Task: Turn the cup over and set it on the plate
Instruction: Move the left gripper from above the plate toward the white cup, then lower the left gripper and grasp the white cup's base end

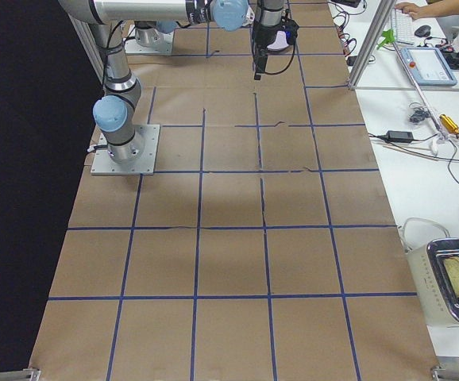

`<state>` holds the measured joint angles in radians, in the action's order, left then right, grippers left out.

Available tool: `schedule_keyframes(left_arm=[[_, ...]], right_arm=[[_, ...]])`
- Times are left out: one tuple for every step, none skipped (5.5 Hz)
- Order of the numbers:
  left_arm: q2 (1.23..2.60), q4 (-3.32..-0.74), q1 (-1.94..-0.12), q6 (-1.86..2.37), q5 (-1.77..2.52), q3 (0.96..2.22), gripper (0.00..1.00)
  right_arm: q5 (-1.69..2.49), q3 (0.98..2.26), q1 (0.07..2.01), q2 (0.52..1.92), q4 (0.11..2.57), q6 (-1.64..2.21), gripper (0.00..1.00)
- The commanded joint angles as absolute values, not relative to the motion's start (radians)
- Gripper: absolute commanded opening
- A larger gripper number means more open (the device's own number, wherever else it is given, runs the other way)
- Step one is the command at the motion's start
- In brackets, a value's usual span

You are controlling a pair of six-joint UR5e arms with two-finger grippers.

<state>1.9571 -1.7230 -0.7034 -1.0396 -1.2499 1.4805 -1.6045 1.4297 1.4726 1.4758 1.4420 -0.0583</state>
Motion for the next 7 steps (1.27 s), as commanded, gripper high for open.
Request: schedule_keyframes(left_arm=[[2.095,-1.724,-0.7,-1.147,-1.143,1.482,0.98],[2.152,-1.724,-0.701,-1.191,-1.099,1.483,0.98],[2.187,-1.729,-0.703,-1.233,-1.065,1.486,0.98],[2.207,-1.732,-0.704,-1.256,-1.021,1.518,0.98],[2.204,-1.741,-0.707,-1.256,-0.975,1.561,0.92],[2.2,-1.752,-0.707,-1.255,-0.973,1.566,0.65],[2.185,-1.775,-0.709,-1.243,-0.977,1.563,0.29]], right_arm=[[-1.605,1.43,1.473,1.476,1.442,-0.058,1.0],[-1.605,1.43,1.473,1.476,1.442,-0.058,1.0],[-1.605,1.43,1.473,1.476,1.442,-0.058,1.0],[-1.605,1.43,1.473,1.476,1.442,-0.058,1.0],[-1.605,1.43,1.473,1.476,1.442,-0.058,1.0],[-1.605,1.43,1.473,1.476,1.442,-0.058,1.0],[-1.605,1.43,1.473,1.476,1.442,-0.058,1.0]])
